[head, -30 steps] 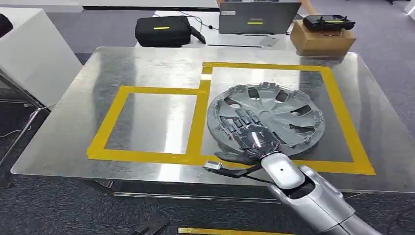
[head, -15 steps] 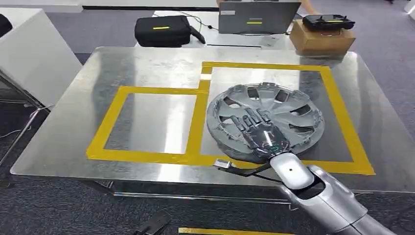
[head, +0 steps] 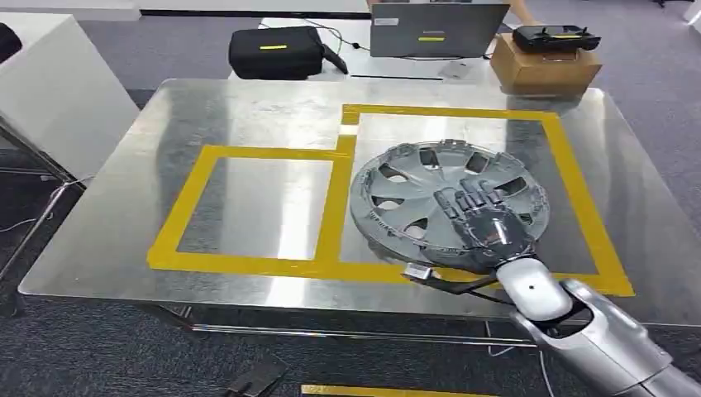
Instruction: Take the parts from the cabinet and place them on the table.
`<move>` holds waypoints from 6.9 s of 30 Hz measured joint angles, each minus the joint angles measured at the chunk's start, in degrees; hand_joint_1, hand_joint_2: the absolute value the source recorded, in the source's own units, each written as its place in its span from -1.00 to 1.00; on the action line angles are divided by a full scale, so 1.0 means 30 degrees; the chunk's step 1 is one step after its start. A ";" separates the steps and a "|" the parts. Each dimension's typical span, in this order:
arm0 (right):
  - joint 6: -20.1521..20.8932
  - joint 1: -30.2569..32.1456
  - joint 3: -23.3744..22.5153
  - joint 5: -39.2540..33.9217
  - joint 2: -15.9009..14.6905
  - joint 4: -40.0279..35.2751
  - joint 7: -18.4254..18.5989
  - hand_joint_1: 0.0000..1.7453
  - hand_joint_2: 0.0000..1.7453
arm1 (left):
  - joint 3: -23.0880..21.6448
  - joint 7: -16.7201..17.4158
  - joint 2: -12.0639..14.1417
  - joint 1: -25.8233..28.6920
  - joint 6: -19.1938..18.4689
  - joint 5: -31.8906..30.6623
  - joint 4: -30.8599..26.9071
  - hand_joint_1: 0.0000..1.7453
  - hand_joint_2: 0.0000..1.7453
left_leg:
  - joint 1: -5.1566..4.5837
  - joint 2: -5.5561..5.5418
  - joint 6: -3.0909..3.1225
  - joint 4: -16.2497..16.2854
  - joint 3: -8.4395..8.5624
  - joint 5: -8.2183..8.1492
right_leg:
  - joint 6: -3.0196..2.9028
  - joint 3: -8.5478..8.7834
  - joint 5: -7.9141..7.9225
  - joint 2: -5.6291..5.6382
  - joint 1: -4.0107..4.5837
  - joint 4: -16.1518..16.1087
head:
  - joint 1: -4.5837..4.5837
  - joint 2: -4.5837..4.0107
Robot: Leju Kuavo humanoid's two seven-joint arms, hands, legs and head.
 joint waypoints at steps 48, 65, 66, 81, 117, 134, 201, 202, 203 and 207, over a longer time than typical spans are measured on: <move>-0.6226 1.8977 -2.8832 -0.0051 0.0449 -1.1460 -0.4805 -1.00 -1.00 | 0.1952 -0.0692 0.0175 0.0814 0.0976 0.1588 0.0000 -1.00 -1.00 | -0.0025 -0.0016 0.0145 0.0016 0.0141 -0.0238 | 0.0077 0.0000 -0.0150 -0.0016 -0.0026 -0.0152 | 0.0001 0.0000; -1.2708 1.3449 -3.8057 -0.0138 0.9144 -0.6486 -1.3122 -1.00 -1.00 | 0.2462 -0.0670 0.0138 0.0879 0.0925 0.1362 0.0000 -1.00 -1.00 | -0.0015 -0.0007 0.0139 0.0010 0.0177 -0.0244 | 0.0061 0.0048 -0.0167 -0.0010 -0.0024 -0.0151 | 0.0007 0.0000; -1.3005 1.3175 -3.8425 -0.0138 0.9307 -0.6059 -1.3130 -1.00 -1.00 | 0.2477 -0.0670 0.0131 0.0882 0.0925 0.1355 0.0000 -1.00 -1.00 | -0.0016 -0.0009 0.0139 0.0011 0.0176 -0.0244 | 0.0061 0.0050 -0.0167 -0.0019 -0.0025 -0.0152 | 0.0000 0.0000; -1.3377 1.1534 -3.7411 -0.0592 1.0348 0.3881 -0.5256 -1.00 -1.00 | 0.2951 0.0175 0.0073 0.0865 0.1005 0.0692 0.0000 -1.00 -1.00 | 0.0005 0.0026 0.0105 0.0010 0.0264 -0.0276 | 0.0046 0.0135 -0.0189 0.0011 0.0003 -0.0155 | 0.0000 0.0000; -0.8525 0.8259 -4.0464 -0.4736 1.0034 1.8776 -0.8168 -1.00 -1.00 | 0.2936 0.2885 0.0211 0.0927 0.0561 -0.1406 -0.0029 -1.00 -1.00 | 0.0192 0.0098 0.0619 -0.0674 0.0821 -0.0160 | 0.0313 -0.1050 -0.2110 0.0021 0.0008 0.2761 | 0.0066 0.0000; -0.7993 0.8211 -4.0471 -0.4736 0.9867 1.9257 -0.8080 -1.00 -1.00 | 0.3402 0.2666 0.0182 0.1105 0.0299 -0.1334 -0.0029 -1.00 -1.00 | 0.0551 0.0073 -0.0926 0.5215 -0.1019 -0.3986 | -0.0558 -0.1191 0.1306 -0.0130 -0.0212 0.0084 | -0.0182 0.0000; -0.8029 0.8049 -4.0464 -0.4787 0.9393 2.0036 -0.8117 -1.00 -1.00 | 0.4400 0.2208 0.0022 0.0917 0.0306 -0.2565 -0.0225 -1.00 -1.00 | 0.0365 0.0258 -0.0103 -0.0960 0.3508 -0.2060 | -0.0559 -0.0940 0.1612 -0.0257 0.0208 -0.0411 | -0.0080 0.0000; -0.8022 0.8036 -4.0464 -0.4787 0.9393 2.0044 -0.8124 -1.00 -1.00 | 0.4408 0.2200 -0.0007 0.0902 0.0313 -0.2594 -0.0226 -1.00 -1.00 | 0.0347 0.0262 -0.0105 -0.1398 0.3661 -0.1987 | -0.0465 -0.1013 0.1712 -0.0257 0.0187 -0.0385 | -0.0102 0.0000; -0.8022 0.8032 -4.0464 -0.4787 0.9393 2.0044 -0.8146 -1.00 -1.00 | 0.4422 0.2193 -0.0007 0.0890 0.0306 -0.2594 -0.0226 -1.00 -1.00 | 0.0271 0.0253 -0.0073 -0.1395 0.3571 -0.1958 | -0.0291 -0.1103 0.1880 -0.0285 0.0116 -0.0397 | -0.0109 0.0000; -0.8015 0.8066 -4.0464 -0.4801 0.9284 2.0059 -0.8292 -1.00 -1.00 | 0.4502 0.2171 -0.0051 0.0777 0.0313 -0.2637 -0.0292 -1.00 -1.00 | 0.0439 0.0380 0.0326 -0.2046 0.3300 -0.1068 | 0.0145 -0.1615 0.1190 -0.0112 0.0073 -0.0010 | -0.0066 0.0000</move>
